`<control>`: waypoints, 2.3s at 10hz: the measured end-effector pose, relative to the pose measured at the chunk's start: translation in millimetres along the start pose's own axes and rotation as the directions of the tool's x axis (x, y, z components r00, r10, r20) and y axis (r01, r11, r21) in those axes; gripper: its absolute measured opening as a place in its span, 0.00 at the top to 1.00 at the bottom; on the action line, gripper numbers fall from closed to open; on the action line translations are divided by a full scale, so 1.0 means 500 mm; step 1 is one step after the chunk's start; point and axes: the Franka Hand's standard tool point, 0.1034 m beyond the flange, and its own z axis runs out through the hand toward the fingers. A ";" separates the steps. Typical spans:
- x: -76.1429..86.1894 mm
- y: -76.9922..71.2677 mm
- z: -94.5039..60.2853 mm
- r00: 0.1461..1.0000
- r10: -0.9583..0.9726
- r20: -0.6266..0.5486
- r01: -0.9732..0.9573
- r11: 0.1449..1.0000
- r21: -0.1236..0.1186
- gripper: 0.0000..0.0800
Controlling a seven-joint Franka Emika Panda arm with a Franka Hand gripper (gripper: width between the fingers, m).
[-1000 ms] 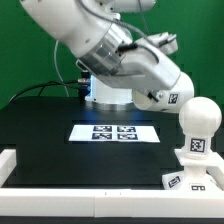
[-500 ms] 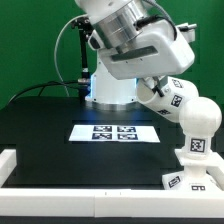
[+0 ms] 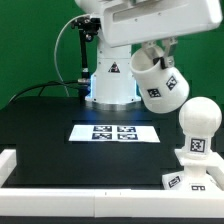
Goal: Assemble lamp
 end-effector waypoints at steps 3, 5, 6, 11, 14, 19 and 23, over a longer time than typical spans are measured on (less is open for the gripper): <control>-0.019 -0.021 0.013 0.991 0.008 -0.130 -0.003 0.999 0.037 0.94; -0.029 -0.017 -0.006 0.981 -0.047 -0.190 0.051 0.999 0.014 0.94; -0.022 -0.013 -0.029 0.963 -0.078 -0.258 0.079 0.997 -0.008 0.94; -0.002 -0.023 -0.054 0.864 -0.105 -0.493 0.097 0.994 -0.042 0.94; -0.003 -0.024 -0.053 0.868 -0.103 -0.486 0.095 0.995 -0.041 0.94; 0.031 -0.131 -0.094 0.824 -0.118 -0.555 0.123 0.992 -0.028 0.94; 0.008 -0.206 -0.056 0.861 -0.028 -0.507 0.053 0.998 0.036 0.94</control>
Offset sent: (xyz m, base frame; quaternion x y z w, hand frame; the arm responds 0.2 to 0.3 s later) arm 0.0000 0.0000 0.0000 0.0000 0.1296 0.0000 0.9916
